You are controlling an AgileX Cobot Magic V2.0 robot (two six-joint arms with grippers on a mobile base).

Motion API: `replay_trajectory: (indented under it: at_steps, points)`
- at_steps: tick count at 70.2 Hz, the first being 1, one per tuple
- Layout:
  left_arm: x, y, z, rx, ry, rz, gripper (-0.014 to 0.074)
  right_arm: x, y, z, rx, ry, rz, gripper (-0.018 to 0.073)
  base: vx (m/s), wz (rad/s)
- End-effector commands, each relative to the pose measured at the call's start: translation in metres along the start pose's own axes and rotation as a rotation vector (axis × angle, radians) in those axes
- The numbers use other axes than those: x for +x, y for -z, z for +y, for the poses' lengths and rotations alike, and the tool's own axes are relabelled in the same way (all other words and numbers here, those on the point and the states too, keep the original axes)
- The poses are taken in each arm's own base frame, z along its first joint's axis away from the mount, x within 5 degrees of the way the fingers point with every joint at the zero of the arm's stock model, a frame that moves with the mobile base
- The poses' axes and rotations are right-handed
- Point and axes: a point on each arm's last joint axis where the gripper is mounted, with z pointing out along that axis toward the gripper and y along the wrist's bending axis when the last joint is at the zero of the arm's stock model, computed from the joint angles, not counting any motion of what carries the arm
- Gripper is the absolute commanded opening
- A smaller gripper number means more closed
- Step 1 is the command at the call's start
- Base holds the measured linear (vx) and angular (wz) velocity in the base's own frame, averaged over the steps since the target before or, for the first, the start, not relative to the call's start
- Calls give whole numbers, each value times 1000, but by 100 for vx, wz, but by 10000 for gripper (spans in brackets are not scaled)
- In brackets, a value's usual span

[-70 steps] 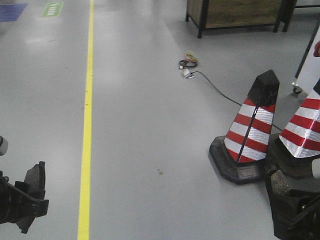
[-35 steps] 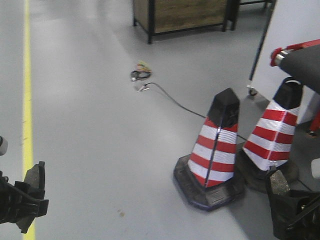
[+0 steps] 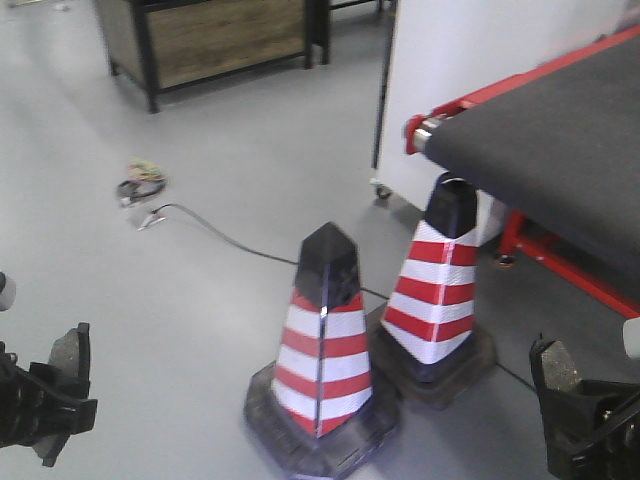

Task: Move and align brake pads A on conveyor
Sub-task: 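Turn and drive up to the black conveyor belt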

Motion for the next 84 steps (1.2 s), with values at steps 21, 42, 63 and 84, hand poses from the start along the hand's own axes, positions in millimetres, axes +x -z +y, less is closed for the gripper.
replay_trajectory:
  at_steps: [21, 42, 63, 84]
  points:
    - [-12, 8, -4, 30, 2, -101, 73, -16, 6, 2, -7, 15, -109, -1, 38, -57]
    - [-12, 8, -4, 30, 2, -101, 73, -16, 6, 2, -7, 15, -108, -1, 32, -62]
    - [-12, 8, -4, 31, 2, -102, 73, -16, 6, 2, -7, 15, -108, -1, 28, -61]
    - [-12, 8, -4, 31, 2, -102, 73, -16, 6, 2, -7, 15, -108, -1, 23, -51]
